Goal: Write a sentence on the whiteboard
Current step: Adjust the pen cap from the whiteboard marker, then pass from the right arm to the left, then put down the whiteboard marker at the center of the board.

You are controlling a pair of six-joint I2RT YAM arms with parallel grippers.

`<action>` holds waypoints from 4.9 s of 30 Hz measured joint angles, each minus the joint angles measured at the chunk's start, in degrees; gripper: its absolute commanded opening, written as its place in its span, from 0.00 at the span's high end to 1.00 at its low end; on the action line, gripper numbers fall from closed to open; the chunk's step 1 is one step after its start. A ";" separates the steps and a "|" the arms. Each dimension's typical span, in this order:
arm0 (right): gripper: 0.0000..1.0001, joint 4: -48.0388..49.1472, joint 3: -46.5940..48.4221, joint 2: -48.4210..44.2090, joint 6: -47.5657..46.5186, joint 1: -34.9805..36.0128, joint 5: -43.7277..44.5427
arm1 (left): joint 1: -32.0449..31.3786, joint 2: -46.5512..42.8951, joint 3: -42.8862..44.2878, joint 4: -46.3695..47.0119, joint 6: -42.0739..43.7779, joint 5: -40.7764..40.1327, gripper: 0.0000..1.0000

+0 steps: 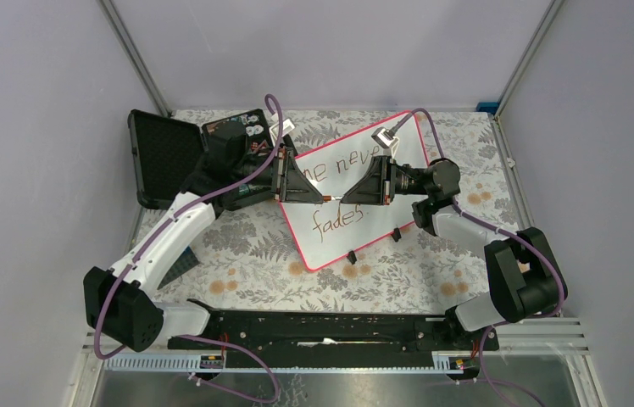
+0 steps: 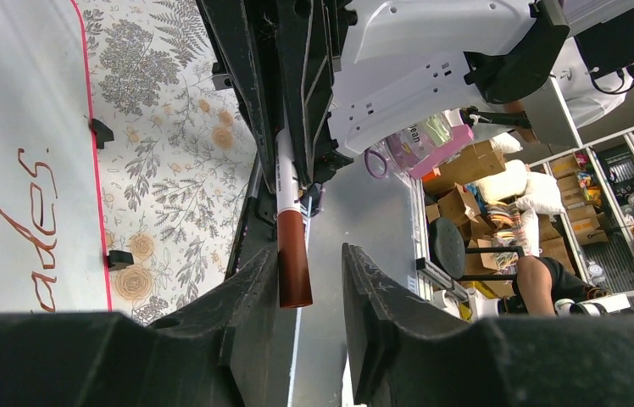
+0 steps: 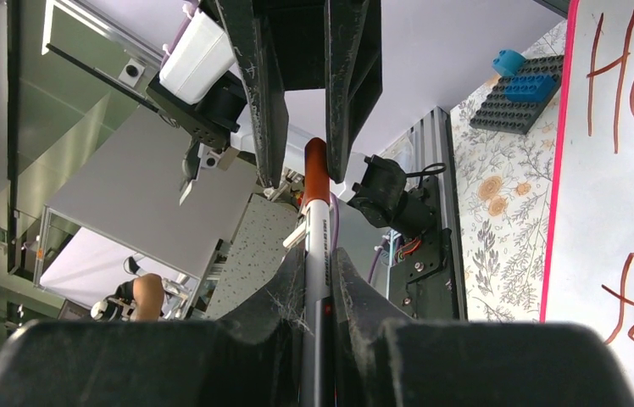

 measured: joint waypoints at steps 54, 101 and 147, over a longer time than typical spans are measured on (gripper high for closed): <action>1.00 -26.64 -0.02 -4.92 -20.65 2.25 2.97 | -0.98 3.45 3.13 -15.87 14.51 -5.03 0.70; 0.15 -53.07 2.05 -8.09 -36.48 0.33 0.92 | -23.91 11.23 18.43 -49.79 56.33 -43.82 1.00; 0.01 -86.44 11.32 -11.61 -63.89 -13.22 11.61 | 23.06 7.74 -23.10 -28.13 56.30 -57.20 0.74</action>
